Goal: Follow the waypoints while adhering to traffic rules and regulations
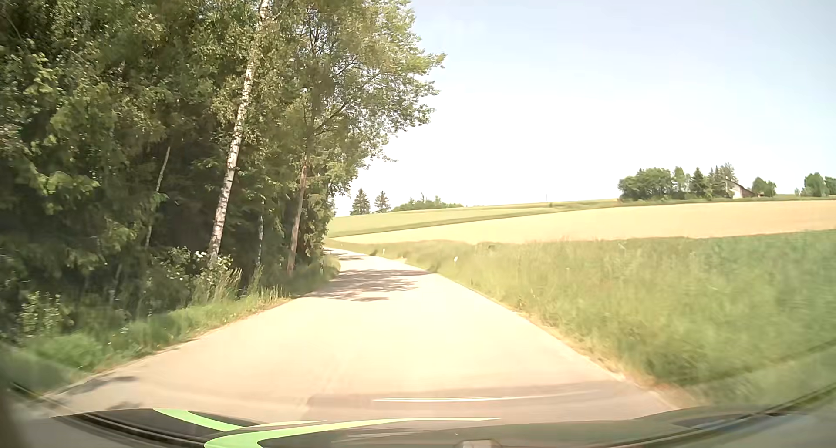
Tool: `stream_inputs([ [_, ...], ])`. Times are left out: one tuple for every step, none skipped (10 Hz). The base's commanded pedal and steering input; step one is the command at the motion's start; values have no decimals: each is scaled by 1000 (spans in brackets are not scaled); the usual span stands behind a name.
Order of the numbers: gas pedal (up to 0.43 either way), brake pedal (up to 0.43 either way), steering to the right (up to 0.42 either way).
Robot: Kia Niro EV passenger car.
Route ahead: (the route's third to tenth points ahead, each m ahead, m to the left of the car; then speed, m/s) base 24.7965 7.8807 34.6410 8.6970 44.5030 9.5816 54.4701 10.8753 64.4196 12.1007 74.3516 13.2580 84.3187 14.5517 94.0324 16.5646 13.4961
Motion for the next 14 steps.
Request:
stream_inputs([
  [87, 0, -25],
  [98, 0, -25],
  [118, 0, -25],
  [118, 0, -26],
  [118, 0, -26],
  [118, 0, -26],
  [118, 0, -26],
  [118, 0, -25],
  [118, 0, -24],
  [118, 0, -22],
  [118, 0, -20],
  [118, 0, -19],
  [118, 0, -18],
  [118, 0, -18],
])
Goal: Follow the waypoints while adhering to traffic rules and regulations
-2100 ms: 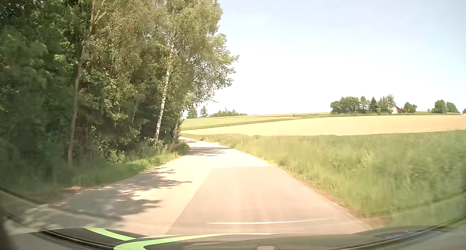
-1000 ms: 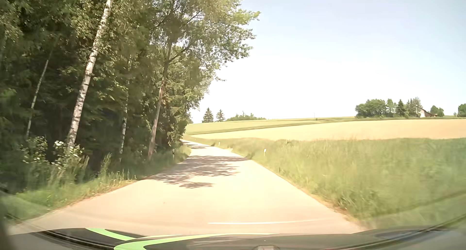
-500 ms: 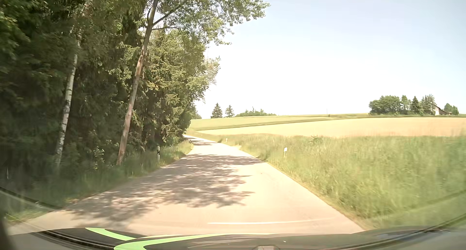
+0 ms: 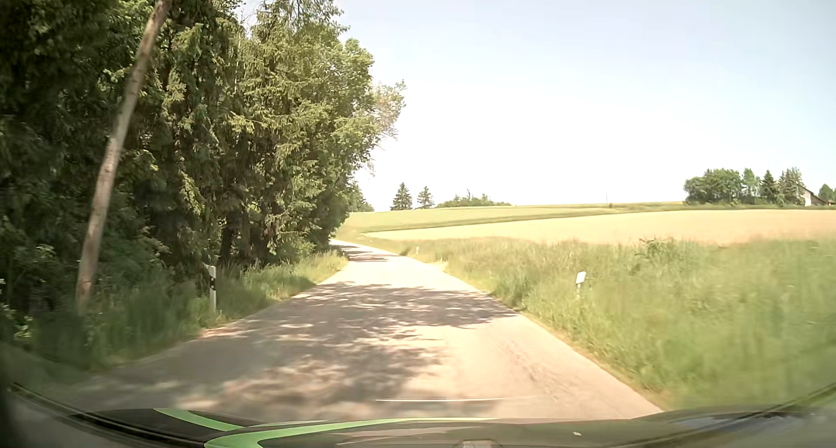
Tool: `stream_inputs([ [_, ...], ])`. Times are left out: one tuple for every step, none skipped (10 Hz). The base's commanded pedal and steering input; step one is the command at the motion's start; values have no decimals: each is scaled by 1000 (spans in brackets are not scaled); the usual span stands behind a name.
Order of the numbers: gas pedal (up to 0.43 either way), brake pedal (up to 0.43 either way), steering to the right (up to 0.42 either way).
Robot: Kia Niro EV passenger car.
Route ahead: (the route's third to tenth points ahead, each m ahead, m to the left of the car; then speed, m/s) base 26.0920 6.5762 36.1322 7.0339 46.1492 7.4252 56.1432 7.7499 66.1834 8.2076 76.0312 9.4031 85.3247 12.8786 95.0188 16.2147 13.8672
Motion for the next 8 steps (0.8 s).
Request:
stream_inputs([
  [118, 0, -18],
  [118, 0, -18],
  [118, 0, -18],
  [118, 0, -18],
  [118, 0, -18],
  [118, 0, -19],
  [118, 0, -20],
  [118, 0, -20],
])
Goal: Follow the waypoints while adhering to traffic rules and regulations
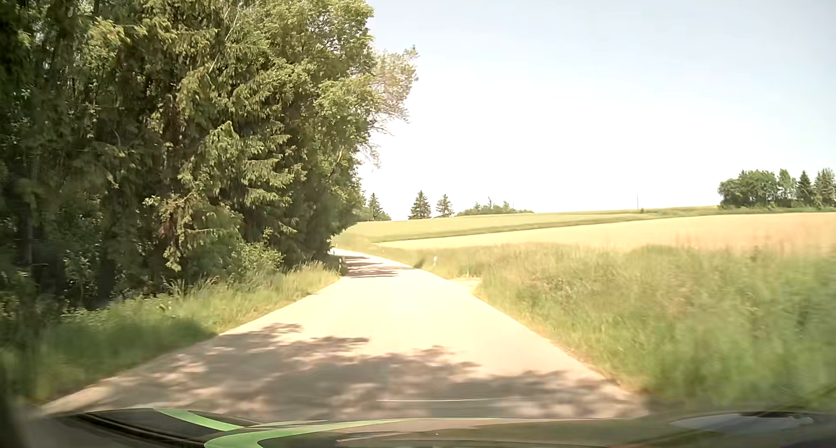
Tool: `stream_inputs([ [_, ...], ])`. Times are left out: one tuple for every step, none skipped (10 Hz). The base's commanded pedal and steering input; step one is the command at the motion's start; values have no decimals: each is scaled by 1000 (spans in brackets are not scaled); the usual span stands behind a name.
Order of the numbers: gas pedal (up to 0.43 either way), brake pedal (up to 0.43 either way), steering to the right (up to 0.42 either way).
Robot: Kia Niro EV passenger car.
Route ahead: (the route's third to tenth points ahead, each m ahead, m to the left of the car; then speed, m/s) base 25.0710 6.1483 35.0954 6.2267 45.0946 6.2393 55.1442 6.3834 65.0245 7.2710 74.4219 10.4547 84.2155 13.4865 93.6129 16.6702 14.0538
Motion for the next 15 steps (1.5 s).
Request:
stream_inputs([
  [118, 0, -20],
  [118, 0, -21],
  [118, 0, -21],
  [118, 0, -21],
  [118, 0, -21],
  [118, 0, -21],
  [118, 0, -19],
  [118, 0, -17],
  [118, 0, -16],
  [118, 0, -16],
  [118, 0, -16],
  [118, 0, -16],
  [118, 0, -15],
  [118, 0, -13],
  [118, 0, -13],
])
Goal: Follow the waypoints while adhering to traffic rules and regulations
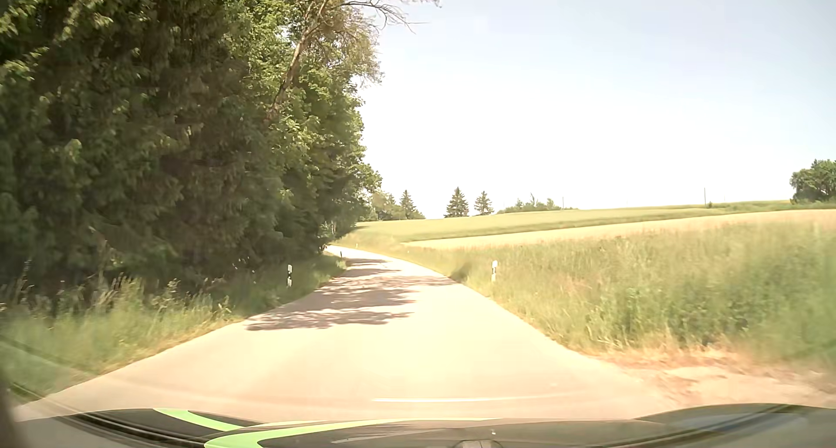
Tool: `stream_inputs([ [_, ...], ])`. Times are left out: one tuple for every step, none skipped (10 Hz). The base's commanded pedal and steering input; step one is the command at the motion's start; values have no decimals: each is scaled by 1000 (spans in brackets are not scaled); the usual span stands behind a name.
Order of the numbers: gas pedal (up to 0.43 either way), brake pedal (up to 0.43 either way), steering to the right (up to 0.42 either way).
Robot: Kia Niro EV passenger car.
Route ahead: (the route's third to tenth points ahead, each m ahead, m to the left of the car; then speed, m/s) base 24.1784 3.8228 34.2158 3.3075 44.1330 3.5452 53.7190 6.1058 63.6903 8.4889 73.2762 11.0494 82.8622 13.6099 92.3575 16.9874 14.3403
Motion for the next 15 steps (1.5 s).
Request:
stream_inputs([
  [118, 0, -13],
  [118, 0, -13],
  [118, 0, -14],
  [118, 0, -14],
  [118, 0, -15],
  [118, 0, -16],
  [118, 0, -17],
  [118, 0, -17],
  [118, 0, -18],
  [118, 0, -18],
  [118, 0, -19],
  [118, 0, -18],
  [130, 0, -19],
  [130, 0, -20],
  [130, 0, -21],
])
